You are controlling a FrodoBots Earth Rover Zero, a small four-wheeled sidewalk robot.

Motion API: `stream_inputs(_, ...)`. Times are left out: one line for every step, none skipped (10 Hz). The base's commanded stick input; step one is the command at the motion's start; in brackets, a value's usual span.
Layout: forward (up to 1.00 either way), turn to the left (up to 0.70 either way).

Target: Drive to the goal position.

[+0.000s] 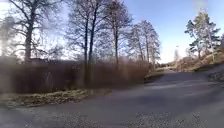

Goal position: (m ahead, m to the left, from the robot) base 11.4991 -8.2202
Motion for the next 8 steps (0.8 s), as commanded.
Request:
stream_inputs(0.0,0.0)
stream_inputs(0.0,0.0)
stream_inputs(0.0,0.0)
stream_inputs(0.0,0.0)
stream_inputs(0.63,0.0)
stream_inputs(0.7,0.0)
stream_inputs(0.7,0.0)
stream_inputs(0.7,0.0)
